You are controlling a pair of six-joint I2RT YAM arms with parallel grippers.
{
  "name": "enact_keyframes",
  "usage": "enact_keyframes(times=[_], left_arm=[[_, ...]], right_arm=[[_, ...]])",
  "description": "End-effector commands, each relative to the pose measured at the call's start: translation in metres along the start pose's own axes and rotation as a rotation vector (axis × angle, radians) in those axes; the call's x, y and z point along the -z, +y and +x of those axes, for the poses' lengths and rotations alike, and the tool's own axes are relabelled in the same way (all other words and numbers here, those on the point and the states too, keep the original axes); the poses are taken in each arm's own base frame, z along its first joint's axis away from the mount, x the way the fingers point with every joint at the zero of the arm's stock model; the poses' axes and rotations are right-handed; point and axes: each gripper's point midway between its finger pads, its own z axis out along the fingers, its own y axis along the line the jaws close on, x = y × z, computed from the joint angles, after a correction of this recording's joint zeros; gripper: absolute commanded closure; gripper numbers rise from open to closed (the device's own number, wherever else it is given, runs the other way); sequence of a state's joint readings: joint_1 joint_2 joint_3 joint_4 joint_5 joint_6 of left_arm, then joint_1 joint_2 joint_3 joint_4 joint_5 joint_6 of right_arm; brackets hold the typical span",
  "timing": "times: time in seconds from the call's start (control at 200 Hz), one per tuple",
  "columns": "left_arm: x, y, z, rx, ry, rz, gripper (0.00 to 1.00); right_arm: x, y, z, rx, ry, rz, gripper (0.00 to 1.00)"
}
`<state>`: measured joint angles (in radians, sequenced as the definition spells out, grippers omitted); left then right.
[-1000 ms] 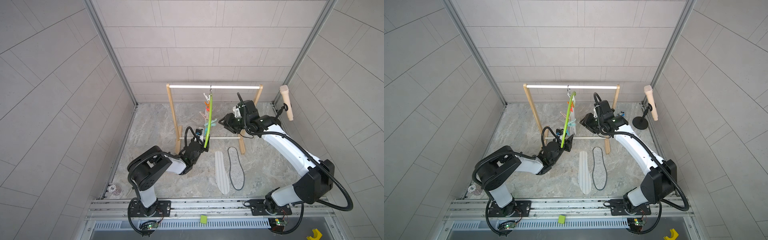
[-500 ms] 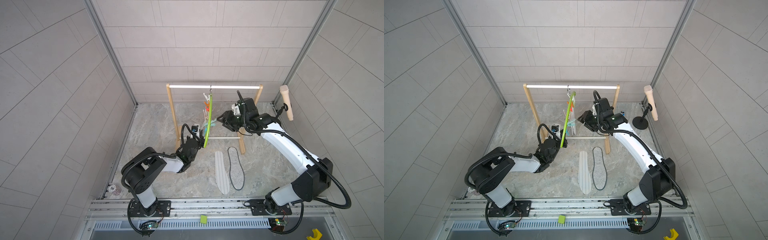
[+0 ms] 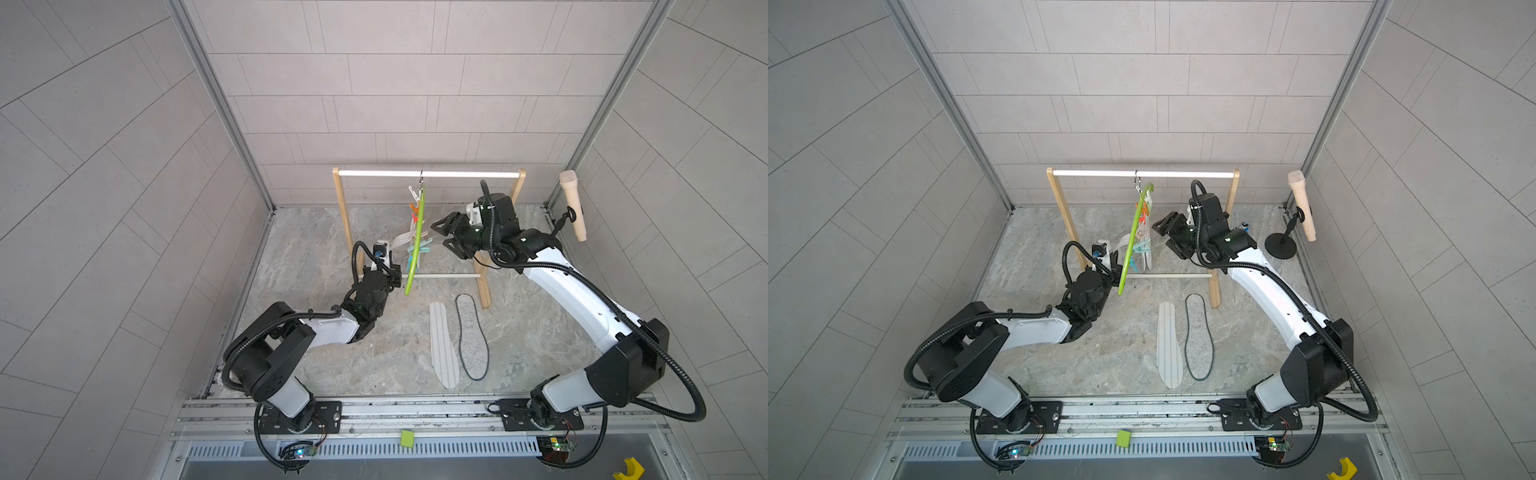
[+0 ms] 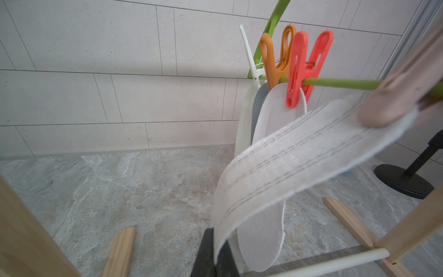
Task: Take the shoe insoles off the hanger
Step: Open the clamp at the hanger.
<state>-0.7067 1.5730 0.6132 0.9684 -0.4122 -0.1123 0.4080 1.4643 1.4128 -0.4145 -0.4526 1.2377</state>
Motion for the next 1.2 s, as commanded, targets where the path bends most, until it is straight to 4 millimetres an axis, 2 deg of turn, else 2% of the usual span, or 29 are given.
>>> enact_keyframes(times=[0.0,0.29,0.69,0.811,1.006,1.191], left_arm=[[-0.001,0.005,-0.023,0.0,-0.043,-0.024,1.0],[-0.002,0.006,-0.037,-0.005,-0.066,-0.026,1.0],[0.001,0.006,-0.037,-0.003,-0.062,-0.017,1.0],[0.001,0.005,-0.037,0.001,-0.061,-0.011,1.0],[-0.001,0.001,-0.035,0.009,-0.058,0.002,1.0],[-0.003,0.0,-0.035,0.013,-0.058,0.006,1.0]], right_arm=[[0.014,0.019,-0.006,-0.029,-0.06,-0.071,0.28],[0.004,0.038,0.007,-0.024,-0.039,-0.102,0.27],[-0.011,0.028,0.006,-0.076,-0.037,-0.05,0.27],[-0.014,0.031,0.004,-0.073,-0.041,-0.059,0.3],[-0.022,0.033,0.004,-0.083,-0.031,-0.07,0.41],[-0.025,0.033,0.004,-0.09,-0.027,-0.07,0.45]])
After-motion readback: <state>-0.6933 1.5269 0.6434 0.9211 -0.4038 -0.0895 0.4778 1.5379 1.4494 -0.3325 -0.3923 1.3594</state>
